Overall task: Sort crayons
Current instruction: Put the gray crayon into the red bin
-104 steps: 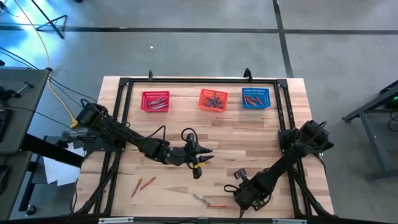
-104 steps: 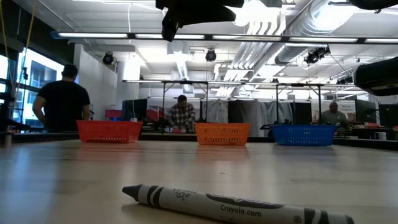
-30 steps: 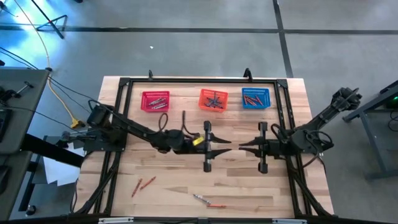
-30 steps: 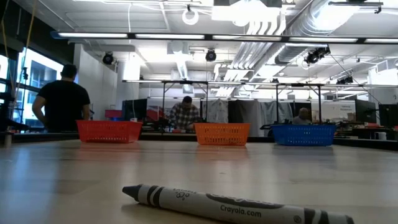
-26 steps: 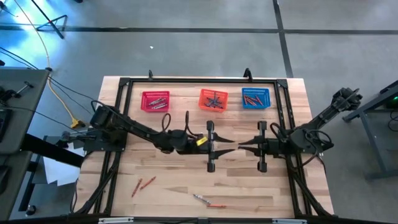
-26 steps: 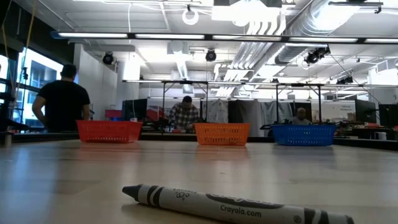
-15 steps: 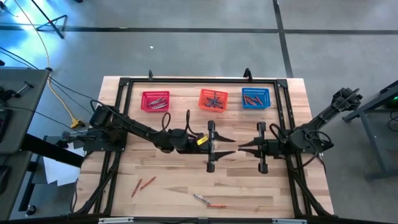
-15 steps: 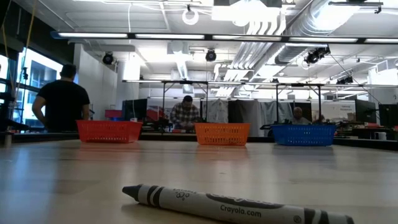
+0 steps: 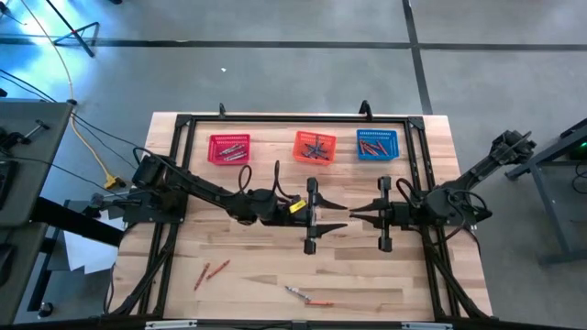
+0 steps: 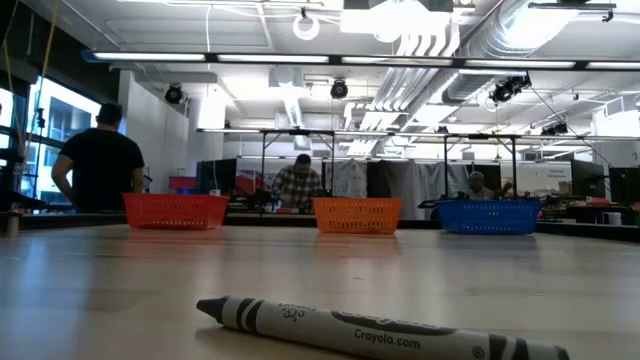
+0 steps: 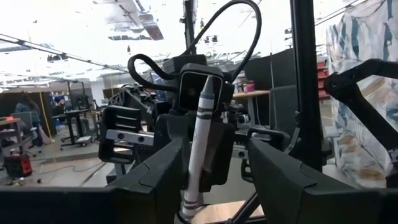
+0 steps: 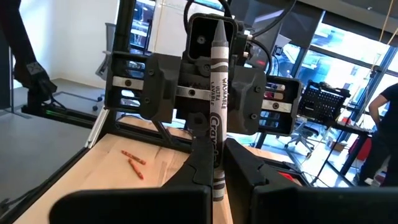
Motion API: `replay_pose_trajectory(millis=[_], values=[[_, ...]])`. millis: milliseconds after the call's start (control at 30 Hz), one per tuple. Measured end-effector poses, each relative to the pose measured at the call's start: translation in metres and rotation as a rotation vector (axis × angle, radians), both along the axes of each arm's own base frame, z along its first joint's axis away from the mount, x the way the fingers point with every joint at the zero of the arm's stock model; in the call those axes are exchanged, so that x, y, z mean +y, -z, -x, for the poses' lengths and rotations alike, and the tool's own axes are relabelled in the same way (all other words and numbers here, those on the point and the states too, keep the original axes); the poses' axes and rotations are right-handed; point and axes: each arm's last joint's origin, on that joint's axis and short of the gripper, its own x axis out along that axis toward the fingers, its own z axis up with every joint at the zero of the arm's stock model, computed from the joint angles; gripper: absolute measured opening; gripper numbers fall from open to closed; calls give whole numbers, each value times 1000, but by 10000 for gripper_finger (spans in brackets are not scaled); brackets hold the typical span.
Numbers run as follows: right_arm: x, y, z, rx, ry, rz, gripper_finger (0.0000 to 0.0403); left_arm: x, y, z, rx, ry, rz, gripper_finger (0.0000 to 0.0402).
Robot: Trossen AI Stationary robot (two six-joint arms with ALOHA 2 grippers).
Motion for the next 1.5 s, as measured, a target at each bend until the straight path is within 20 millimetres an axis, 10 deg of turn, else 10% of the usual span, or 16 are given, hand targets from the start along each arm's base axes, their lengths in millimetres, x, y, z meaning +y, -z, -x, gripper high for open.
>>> replay_pose_trajectory(millis=[1267, 1500], values=[[-8, 9, -24, -2, -29, 1, 7, 3, 0, -1, 1, -12, -5, 169], [-9, 9, -25, -1, -26, -12, 7, 6, 1, -2, 5, -21, -8, 113]])
